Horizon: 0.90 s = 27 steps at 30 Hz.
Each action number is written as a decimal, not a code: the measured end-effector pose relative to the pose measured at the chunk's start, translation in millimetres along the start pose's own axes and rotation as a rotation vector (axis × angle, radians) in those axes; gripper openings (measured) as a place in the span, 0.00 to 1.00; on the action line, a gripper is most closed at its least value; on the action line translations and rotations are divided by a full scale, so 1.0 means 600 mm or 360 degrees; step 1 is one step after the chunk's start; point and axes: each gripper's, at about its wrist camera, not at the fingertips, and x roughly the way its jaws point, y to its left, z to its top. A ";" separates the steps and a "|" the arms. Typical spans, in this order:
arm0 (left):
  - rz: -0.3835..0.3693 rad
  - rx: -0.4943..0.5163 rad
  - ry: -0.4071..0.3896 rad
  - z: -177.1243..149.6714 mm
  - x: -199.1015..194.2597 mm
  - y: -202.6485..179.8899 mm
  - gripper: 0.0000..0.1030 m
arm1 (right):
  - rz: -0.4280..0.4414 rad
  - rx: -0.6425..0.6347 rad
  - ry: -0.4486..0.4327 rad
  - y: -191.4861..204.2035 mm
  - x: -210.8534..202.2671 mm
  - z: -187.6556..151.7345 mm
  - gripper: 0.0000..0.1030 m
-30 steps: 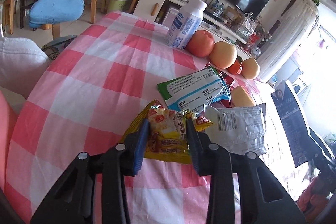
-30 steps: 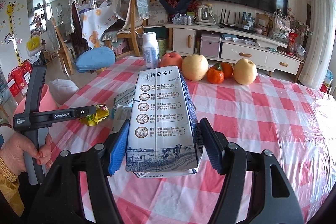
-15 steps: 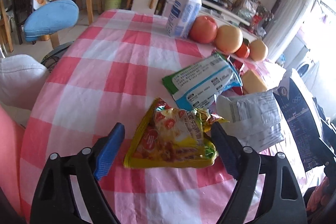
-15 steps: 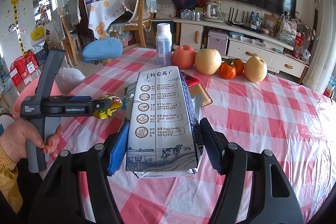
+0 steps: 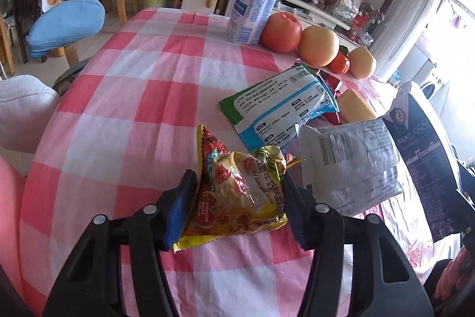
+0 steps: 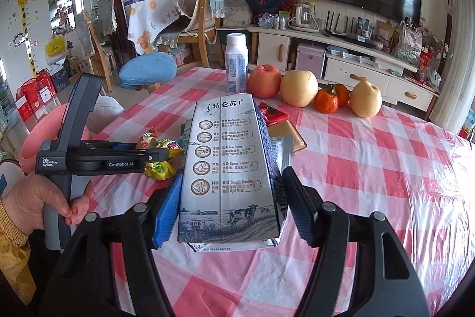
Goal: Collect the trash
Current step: 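Lift the chip bag with the left tool while the right tool carries the milk carton to the pink bucket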
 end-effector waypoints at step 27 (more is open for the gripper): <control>0.0108 -0.0454 -0.0555 0.019 -0.251 0.188 0.51 | 0.0342 -0.0274 -0.0054 0.233 0.023 0.099 0.64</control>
